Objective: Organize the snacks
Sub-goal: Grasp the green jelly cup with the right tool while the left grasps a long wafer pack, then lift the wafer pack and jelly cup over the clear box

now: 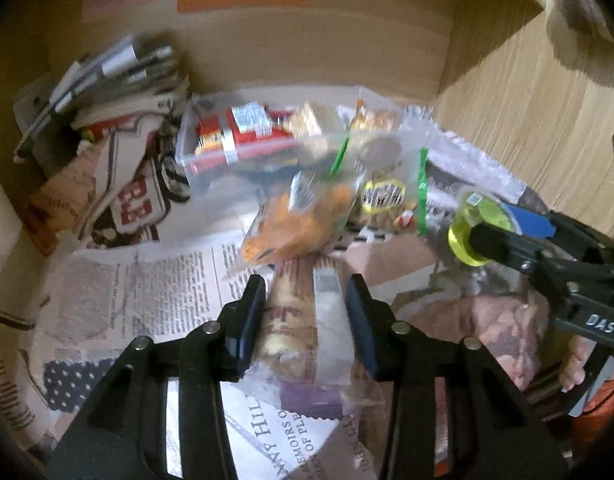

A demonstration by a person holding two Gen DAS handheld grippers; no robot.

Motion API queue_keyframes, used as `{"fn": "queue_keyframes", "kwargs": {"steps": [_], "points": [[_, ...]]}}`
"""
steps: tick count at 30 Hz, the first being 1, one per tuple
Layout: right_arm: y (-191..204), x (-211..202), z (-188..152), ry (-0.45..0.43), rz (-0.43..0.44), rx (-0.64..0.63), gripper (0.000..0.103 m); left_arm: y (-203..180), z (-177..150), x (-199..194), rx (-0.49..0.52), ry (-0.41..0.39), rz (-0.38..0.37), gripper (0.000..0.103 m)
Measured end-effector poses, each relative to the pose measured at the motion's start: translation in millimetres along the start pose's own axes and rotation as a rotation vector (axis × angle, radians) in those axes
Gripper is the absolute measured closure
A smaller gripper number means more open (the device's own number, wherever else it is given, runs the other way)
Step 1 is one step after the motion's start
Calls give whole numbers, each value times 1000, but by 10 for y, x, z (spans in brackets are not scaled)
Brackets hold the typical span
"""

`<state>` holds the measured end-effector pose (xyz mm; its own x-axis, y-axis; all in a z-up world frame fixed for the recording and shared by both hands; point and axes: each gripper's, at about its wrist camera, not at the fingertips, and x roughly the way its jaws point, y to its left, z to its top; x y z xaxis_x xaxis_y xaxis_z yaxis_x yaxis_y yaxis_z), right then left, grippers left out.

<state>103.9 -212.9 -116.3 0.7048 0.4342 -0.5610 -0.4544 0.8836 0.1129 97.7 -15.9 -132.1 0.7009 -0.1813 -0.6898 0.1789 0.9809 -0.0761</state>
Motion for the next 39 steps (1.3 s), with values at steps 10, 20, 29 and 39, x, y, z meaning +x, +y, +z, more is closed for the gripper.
{"fn": "queue_keyframes", "kwargs": {"steps": [10,20,29,39], "points": [[42,-58,63,-23,7,0,47,83,0,58,-38,86,-71,88],[-2,-21,8,1,4,29,47,-76,-233,355,-54,150,-85,50],[-25,-33,-10,1,4,29,47,-269,-248,410,33,85,38,58],[-2,-89,231,-44,10,0,47,-50,55,29,-14,2,12,58]]}}
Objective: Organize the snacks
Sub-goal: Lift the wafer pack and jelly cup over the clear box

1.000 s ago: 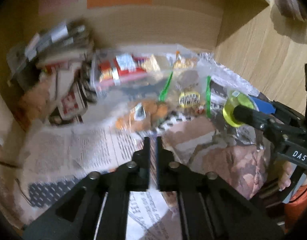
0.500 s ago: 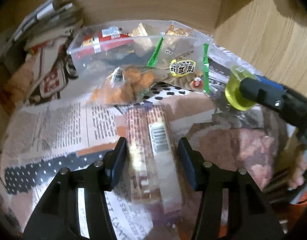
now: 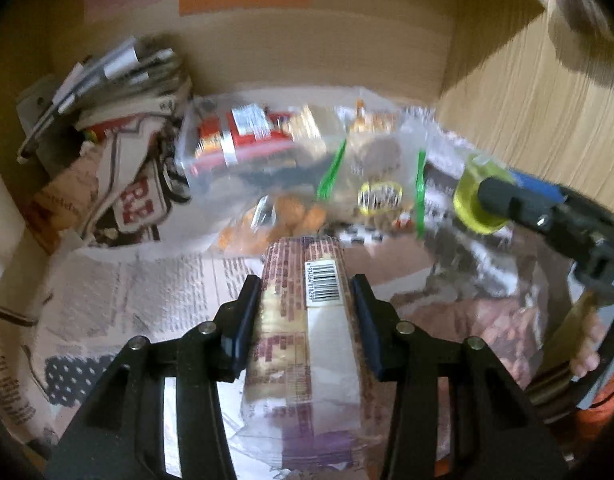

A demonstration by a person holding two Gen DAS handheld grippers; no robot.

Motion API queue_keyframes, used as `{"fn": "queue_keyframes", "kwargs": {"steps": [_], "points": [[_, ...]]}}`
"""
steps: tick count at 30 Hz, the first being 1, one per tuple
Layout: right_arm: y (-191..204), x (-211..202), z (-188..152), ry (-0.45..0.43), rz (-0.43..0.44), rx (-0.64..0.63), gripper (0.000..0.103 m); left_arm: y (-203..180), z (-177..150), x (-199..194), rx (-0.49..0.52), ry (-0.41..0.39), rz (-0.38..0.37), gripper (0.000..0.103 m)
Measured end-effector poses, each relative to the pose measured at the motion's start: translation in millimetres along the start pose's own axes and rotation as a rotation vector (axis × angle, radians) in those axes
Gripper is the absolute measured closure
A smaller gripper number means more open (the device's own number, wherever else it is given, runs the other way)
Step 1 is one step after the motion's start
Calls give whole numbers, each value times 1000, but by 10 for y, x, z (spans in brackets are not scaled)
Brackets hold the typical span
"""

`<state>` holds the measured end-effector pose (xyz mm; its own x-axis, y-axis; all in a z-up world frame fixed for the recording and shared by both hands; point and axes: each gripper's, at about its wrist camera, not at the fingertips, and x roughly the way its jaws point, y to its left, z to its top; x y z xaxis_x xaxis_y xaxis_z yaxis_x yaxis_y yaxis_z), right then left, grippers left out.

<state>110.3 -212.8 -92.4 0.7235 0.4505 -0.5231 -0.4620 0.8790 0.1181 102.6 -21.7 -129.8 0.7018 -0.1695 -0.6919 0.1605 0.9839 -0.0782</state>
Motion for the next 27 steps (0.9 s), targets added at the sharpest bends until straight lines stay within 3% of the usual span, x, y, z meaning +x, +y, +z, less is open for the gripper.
{"fn": "queue_keyframes", "kwargs": {"steps": [9,17,27], "points": [[41,6,281,-55,8,-29,47,134,439,-289,-9,-107,7,58],[17,105,550,-92,-2,-52,47,277,821,-164,-34,-119,-6,58],[-165,404,878,-90,-9,-60,47,236,1200,142,8,-134,-6,58]]}}
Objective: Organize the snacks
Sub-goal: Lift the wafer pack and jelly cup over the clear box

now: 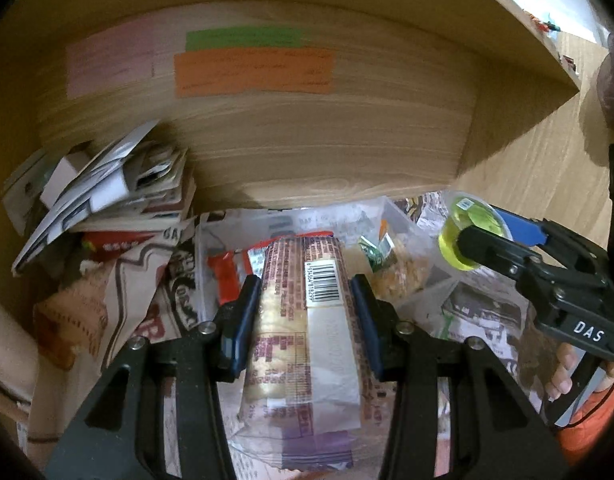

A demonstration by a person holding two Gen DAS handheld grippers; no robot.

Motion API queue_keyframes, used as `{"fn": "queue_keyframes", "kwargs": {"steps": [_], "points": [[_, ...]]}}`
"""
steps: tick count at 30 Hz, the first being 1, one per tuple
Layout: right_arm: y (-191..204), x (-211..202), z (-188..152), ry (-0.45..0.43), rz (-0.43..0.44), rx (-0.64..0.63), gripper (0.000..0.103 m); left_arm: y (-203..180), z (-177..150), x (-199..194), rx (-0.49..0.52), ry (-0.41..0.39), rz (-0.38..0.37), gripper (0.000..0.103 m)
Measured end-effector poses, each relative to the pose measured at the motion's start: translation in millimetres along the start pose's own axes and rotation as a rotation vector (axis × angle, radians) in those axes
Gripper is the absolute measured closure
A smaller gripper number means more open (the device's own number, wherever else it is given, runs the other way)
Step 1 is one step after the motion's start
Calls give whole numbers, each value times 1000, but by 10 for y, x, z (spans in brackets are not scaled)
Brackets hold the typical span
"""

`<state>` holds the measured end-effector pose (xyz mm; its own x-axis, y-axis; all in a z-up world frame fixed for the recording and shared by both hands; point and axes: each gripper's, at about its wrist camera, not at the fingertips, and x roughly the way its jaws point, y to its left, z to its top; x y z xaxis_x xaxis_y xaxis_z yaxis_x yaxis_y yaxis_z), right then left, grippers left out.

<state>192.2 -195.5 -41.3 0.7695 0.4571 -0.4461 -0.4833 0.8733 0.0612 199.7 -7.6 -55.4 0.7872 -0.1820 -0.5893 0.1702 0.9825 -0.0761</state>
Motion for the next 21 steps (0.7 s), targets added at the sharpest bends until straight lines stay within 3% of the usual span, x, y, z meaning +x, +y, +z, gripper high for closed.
{"fn": "queue_keyframes", "kwargs": {"steps": [21], "points": [[-391,963,121,170,-29,17,47,63,348,1078,-5,123,-80,58]]}}
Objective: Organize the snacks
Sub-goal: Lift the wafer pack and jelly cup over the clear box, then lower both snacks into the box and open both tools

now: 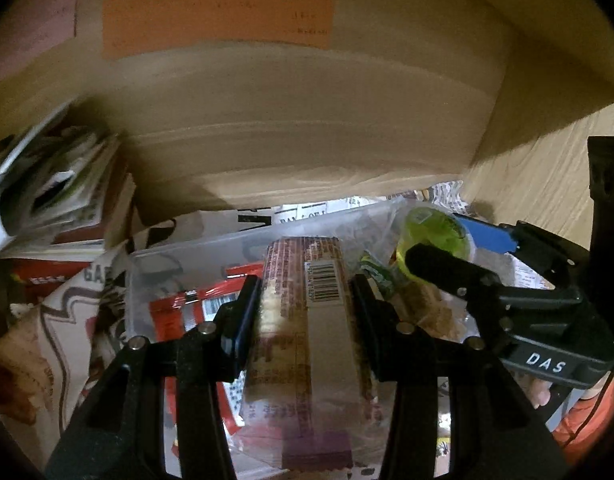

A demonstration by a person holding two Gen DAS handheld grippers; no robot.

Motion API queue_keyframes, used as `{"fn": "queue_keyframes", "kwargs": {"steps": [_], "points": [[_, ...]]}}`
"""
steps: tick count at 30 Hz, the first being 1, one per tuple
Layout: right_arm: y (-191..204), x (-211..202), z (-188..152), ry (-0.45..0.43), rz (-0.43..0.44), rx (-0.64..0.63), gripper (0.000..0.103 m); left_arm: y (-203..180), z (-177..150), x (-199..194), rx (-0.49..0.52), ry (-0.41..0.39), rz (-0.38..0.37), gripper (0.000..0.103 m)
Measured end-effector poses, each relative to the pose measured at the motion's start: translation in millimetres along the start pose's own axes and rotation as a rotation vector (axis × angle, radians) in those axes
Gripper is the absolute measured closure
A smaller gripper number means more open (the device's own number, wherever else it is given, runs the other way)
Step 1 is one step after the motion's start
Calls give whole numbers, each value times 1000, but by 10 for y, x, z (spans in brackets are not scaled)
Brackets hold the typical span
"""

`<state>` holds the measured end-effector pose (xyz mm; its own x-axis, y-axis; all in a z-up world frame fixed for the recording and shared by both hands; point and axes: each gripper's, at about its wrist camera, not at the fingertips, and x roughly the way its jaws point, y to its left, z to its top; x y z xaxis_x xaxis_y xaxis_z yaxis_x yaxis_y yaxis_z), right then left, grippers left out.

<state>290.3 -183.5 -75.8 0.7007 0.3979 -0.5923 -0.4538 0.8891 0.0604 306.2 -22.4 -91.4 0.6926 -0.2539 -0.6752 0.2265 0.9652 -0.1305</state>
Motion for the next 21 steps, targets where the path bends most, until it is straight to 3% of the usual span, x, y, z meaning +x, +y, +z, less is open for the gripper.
{"fn": "queue_keyframes", "kwargs": {"steps": [7,11,14,21], "points": [[0,92,-34,45,-8,-4,46,16,26,64,-15,14,3,57],[0,20,-34,29,-9,2,41,20,13,-67,-8,-19,13,46],[19,-110,-21,-2,-10,4,33,7,-21,-212,5,-40,23,45],[140,-455,-86,-44,-9,-19,31,17,-184,-586,2,-81,34,30]]}}
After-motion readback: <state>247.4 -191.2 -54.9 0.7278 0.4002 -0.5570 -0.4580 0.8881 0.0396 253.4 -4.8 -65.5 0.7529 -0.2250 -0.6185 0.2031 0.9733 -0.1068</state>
